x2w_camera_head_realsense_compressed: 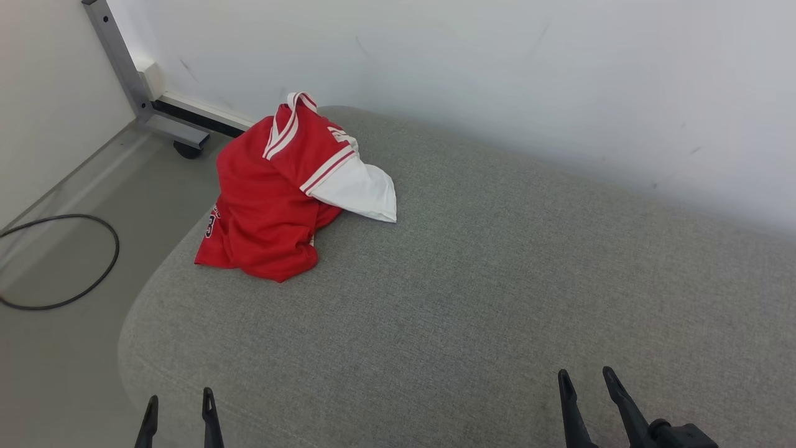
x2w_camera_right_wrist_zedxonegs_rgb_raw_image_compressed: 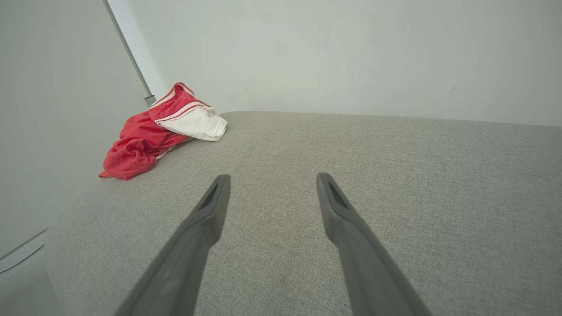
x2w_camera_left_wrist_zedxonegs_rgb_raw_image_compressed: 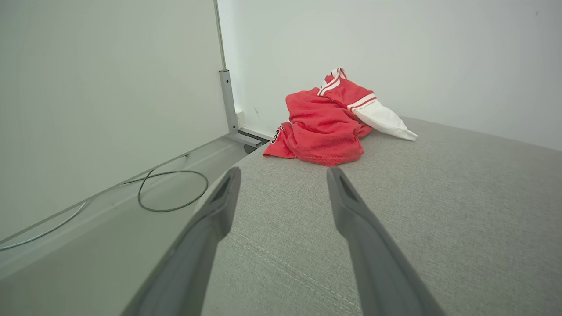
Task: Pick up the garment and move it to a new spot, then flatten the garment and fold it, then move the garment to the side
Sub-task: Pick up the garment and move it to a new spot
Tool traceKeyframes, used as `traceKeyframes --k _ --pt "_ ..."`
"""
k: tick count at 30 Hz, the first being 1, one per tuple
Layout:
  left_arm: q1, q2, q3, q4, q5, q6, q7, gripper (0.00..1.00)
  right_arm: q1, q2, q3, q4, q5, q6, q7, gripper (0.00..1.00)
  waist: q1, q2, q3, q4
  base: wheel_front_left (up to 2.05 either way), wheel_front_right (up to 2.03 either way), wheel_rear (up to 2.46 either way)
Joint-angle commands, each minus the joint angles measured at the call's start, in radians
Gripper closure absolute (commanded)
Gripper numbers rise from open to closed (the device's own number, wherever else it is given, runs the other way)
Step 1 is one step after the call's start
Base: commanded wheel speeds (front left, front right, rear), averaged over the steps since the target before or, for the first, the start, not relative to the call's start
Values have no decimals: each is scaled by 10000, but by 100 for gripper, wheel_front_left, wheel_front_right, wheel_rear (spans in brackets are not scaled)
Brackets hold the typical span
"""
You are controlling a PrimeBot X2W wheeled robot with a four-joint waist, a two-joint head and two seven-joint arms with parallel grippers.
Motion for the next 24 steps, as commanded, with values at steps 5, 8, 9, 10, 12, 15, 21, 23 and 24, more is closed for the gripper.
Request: traceKeyframes --k 5,8,9,10,12,15,21,23,24 --pt "-73 -13 37 65 -98 22 -35 0 -28 0 -10 39 -57 -21 -7 0 0 0 -84 -66 0 0 0" --pt "-292 -13 163 195 -300 -127 -35 0 116 -3 -195 -48 -18 -21 -7 0 0 0 -160 -137 0 0 0" --pt "-399 -16 235 245 -304 -192 -35 0 143 0 -218 -77 -17 -21 -7 0 0 0 -146 -220 0 0 0" --pt "-542 -9 378 262 -362 -257 -35 0 112 5 -197 -97 -39 -21 -7 0 0 0 -97 -358 0 0 0" --pt "-872 -15 528 348 -414 -410 -35 0 27 0 -234 -149 -113 -21 -7 0 0 0 33 -624 0 0 0" --pt "-1242 -19 705 517 -291 -602 -34 0 -68 -3 -256 -154 -176 -21 -7 0 0 0 173 -928 0 0 0" --pt "-2813 143 1564 1059 -476 -1157 -35 0 -443 -3 -379 -202 -328 -21 -7 0 0 0 724 -1922 0 0 0" --pt "-3363 285 1827 1188 -555 -1320 -35 0 -575 -4 -455 -251 -391 -21 -7 0 0 0 957 -2253 0 0 0" --pt "-3621 337 1982 1312 -676 -1376 -35 0 -664 -4 -496 -266 -404 -21 -7 0 0 0 1088 -2424 0 0 0"
